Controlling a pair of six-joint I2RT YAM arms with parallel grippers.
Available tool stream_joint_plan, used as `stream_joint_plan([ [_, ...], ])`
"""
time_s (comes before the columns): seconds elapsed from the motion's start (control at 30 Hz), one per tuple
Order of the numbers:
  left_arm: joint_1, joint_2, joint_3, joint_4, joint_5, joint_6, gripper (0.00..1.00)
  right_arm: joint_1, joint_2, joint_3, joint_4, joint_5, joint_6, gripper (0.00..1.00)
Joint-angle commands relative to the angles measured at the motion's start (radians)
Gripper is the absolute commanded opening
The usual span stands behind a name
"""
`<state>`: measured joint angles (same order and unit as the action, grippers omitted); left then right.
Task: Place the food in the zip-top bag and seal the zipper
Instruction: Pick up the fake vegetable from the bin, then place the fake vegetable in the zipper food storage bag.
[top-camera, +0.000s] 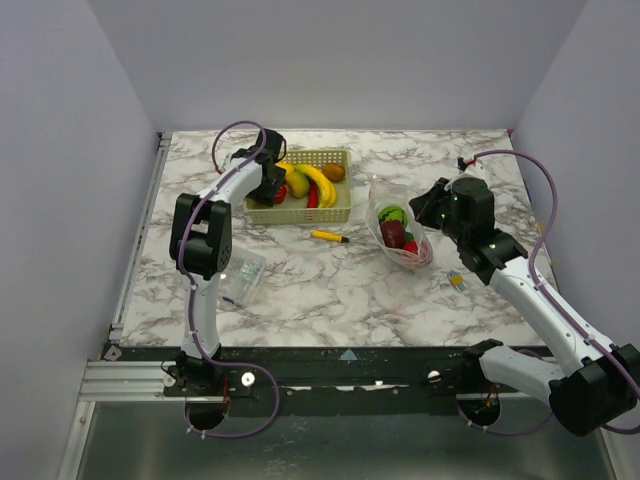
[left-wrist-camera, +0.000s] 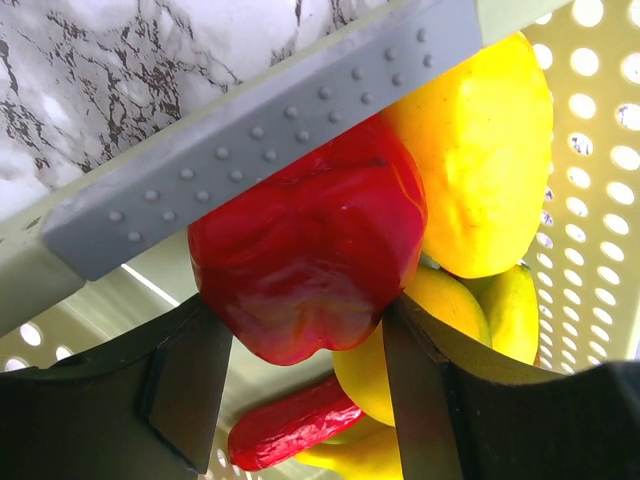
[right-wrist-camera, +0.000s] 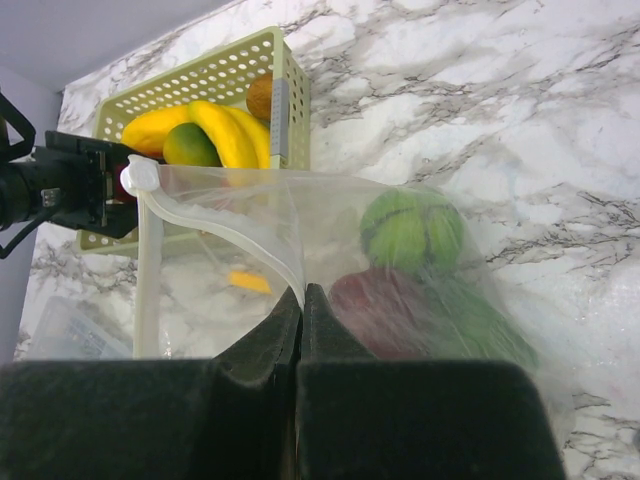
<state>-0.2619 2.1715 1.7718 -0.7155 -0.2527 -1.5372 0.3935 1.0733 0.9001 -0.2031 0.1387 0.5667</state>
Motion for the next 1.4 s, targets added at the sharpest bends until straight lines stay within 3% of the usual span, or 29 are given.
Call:
stream_joint_plan([
  [0.0,-0.008,-0.091,-0.009,0.017,-0.006,0.059,0.23,0.007,-0.005,0.006,0.009,0.014,0.001,0.01],
  [0.13,-0.019,-0.146,-0.031,0.038,0.040,0.091,0.18,0.007,-0.004,0.003,0.019,0.002,0.004,0.01],
  [0.47,-0.056,-0.371,-0.276,0.262,0.242,0.182,0.00,0.005,-0.014,-0.011,0.033,-0.007,0.015,0.01],
  [0.6,-0.081,-0.479,-0.373,0.362,0.296,0.257,0.00,0.005,-0.020,-0.013,0.031,-0.012,0.018,0.01],
  [0.7,-0.112,-0.572,-0.471,0.515,0.372,0.308,0.00,0.005,-0.031,-0.017,0.033,-0.013,0.020,0.01],
  [0.97,-0.231,-0.739,-0.691,1.019,0.756,0.501,0.00,0.007,-0.046,-0.029,0.029,-0.028,0.034,0.01],
  [1.07,-0.279,-0.717,-0.638,1.028,0.939,0.553,0.00,0.007,-0.056,-0.042,0.029,-0.019,0.047,0.01],
  [1.17,-0.337,-0.718,-0.614,1.026,1.007,0.587,0.00,0.006,-0.061,-0.050,0.036,-0.023,0.056,0.01],
  [1.27,-0.392,-0.741,-0.612,0.966,0.987,0.639,0.00,0.006,-0.069,-0.039,0.025,-0.019,0.058,0.01],
  [1.37,-0.441,-0.755,-0.606,0.827,0.873,0.705,0.05,0.006,-0.080,-0.031,0.014,-0.011,0.061,0.01],
])
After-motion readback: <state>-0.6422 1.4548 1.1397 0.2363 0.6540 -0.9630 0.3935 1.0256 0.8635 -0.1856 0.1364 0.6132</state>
